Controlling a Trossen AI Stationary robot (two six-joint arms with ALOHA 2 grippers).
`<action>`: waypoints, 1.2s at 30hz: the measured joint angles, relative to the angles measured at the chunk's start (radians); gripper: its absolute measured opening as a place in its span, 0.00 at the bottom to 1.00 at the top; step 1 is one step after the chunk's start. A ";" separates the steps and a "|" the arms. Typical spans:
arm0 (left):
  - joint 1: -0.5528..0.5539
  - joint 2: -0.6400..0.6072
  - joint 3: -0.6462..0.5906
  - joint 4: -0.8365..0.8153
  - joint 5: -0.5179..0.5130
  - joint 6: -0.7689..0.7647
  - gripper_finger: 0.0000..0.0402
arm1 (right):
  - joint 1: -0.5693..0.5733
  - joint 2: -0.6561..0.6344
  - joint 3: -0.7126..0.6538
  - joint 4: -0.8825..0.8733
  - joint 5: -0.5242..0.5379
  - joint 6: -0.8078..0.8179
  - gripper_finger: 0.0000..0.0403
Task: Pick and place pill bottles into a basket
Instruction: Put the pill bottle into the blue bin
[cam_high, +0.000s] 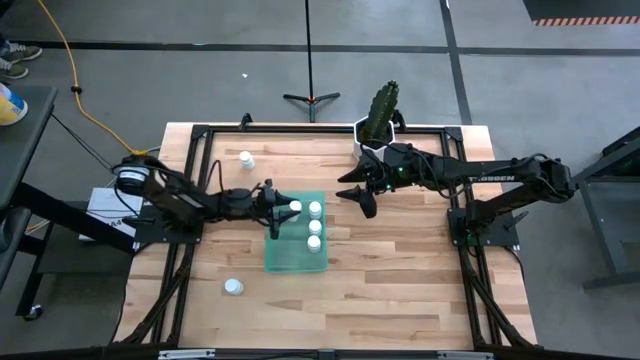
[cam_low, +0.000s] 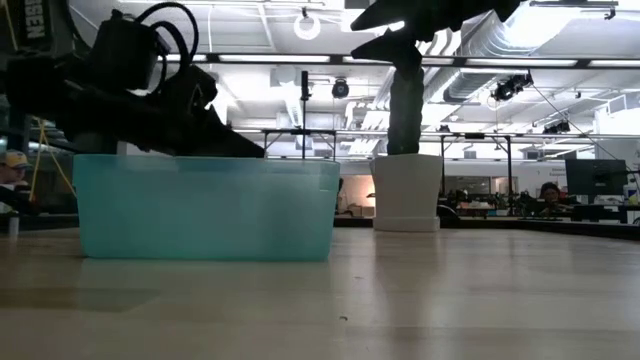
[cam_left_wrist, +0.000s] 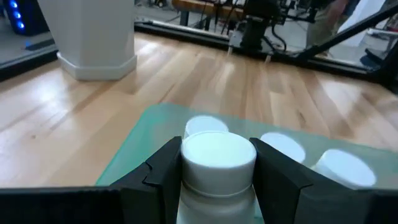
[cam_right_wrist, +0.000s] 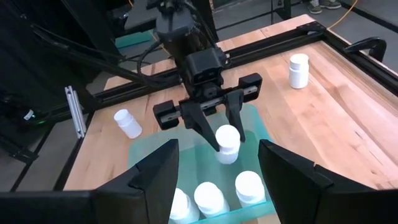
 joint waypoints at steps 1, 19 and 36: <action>0.000 0.014 0.000 0.010 -0.003 0.001 0.48 | 0.000 0.000 0.000 0.000 0.000 0.000 0.52; 0.000 0.152 0.068 0.040 -0.004 0.076 0.48 | 0.000 0.000 0.000 -0.012 0.001 -0.007 0.52; 0.000 0.152 0.067 0.038 -0.043 0.048 0.54 | 0.000 0.000 0.000 -0.024 0.001 -0.007 0.52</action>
